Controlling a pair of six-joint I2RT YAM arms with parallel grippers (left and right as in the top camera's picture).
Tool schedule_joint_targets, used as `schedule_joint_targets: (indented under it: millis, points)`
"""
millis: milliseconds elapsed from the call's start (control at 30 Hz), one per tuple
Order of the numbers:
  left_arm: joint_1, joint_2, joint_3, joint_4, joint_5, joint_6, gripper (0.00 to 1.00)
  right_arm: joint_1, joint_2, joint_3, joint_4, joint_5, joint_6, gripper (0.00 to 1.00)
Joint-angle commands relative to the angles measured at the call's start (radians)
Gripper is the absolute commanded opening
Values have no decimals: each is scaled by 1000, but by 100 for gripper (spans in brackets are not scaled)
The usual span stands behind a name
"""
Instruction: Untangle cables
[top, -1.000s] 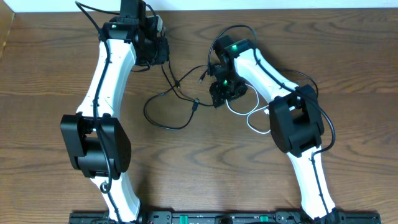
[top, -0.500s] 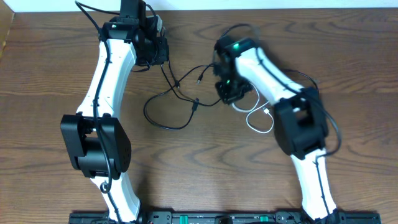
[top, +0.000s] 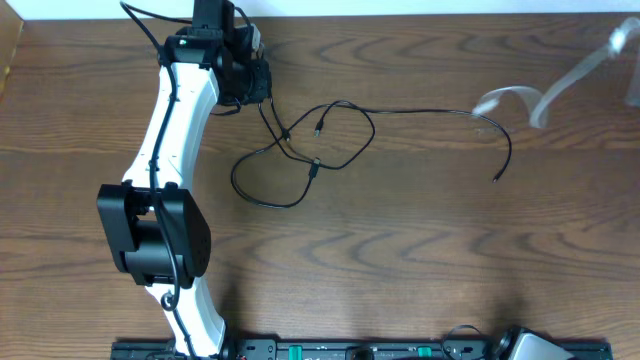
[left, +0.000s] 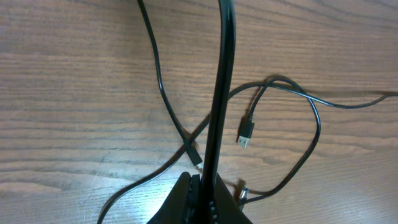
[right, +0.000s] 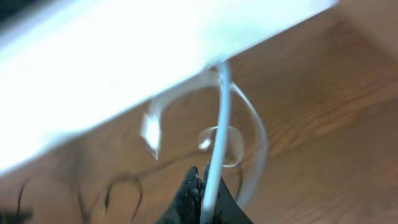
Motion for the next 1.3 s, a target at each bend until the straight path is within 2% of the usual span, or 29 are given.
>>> schedule_joint_targets:
  millis: [0, 133, 333, 467, 667, 833, 1067, 1100, 1133, 1233, 1267]
  points:
    - [2, 13, 0, -3, -13, -10, 7, -80, -18, -8, 52, -164, 48, 1]
    - [2, 13, 0, -4, -13, -10, 7, -71, 43, -8, 131, -162, 61, 1]
    - [2, 13, 0, -4, -13, -10, 7, -71, 303, 0, 286, -150, 79, 1]
    - [2, 13, 0, -4, -13, -10, 7, -71, 489, 84, 363, -145, 78, 1]
    - [2, 13, 0, -3, -14, -10, 7, -79, 617, 274, 353, 14, 59, 1]
    - [2, 13, 0, -3, -14, -10, 7, -97, 623, 297, 338, 120, 29, 1]
    - [2, 13, 0, -4, -14, -10, 7, -95, 716, 295, 275, 126, -47, 1]
    - [2, 13, 0, -3, -14, -9, 8, -93, 735, 295, 253, 127, -66, 5]
    - [2, 13, 0, -4, -13, -9, 8, -90, 753, 295, 235, 127, -90, 14]
    - [2, 13, 0, -4, -14, -9, 7, -84, 781, 295, 206, 128, -110, 59]
    - [2, 13, 0, -3, -14, -10, 7, -82, 789, 295, 194, 129, -110, 80]
